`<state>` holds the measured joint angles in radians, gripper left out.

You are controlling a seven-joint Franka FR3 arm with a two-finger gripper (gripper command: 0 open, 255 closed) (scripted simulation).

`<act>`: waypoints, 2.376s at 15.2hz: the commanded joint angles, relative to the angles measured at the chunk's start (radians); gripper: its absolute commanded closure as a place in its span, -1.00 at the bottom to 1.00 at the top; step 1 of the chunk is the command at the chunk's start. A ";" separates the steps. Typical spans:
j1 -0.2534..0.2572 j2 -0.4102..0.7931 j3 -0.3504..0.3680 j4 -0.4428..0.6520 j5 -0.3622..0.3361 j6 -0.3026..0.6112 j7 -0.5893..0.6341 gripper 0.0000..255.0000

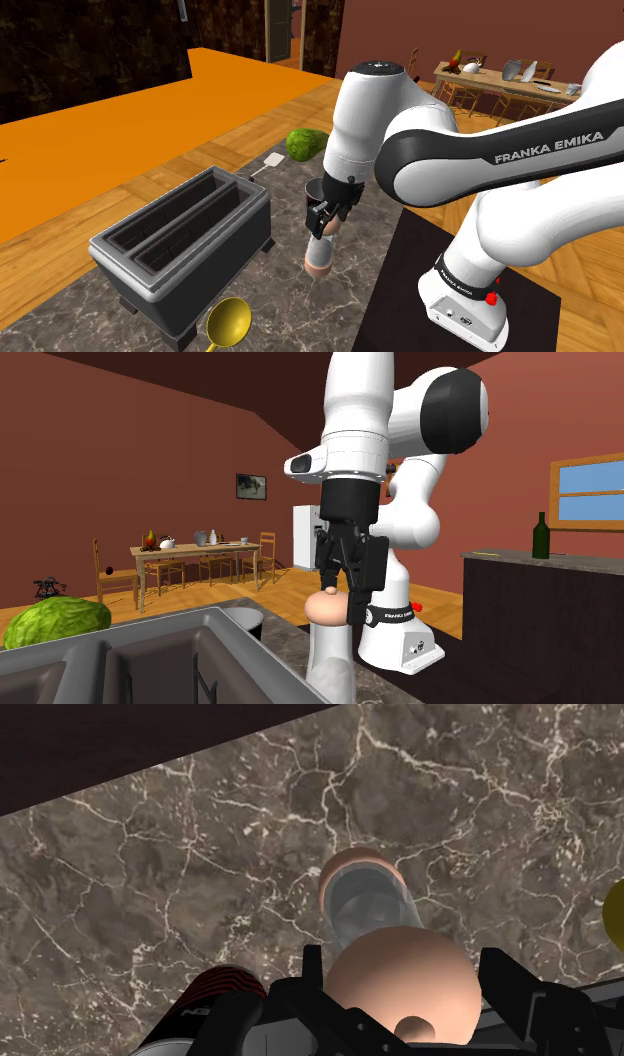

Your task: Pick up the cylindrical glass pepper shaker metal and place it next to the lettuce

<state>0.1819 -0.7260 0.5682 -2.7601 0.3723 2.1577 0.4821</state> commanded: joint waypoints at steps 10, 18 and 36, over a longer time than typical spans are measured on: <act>-0.004 -0.045 -0.038 0.067 -0.027 -0.112 -0.002 1.00; -0.013 -0.074 -0.076 0.156 -0.056 -0.229 -0.002 1.00; -0.040 -0.069 -0.141 0.393 -0.114 -0.463 0.002 1.00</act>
<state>0.1447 -0.7994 0.4310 -2.3838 0.2619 1.7080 0.4842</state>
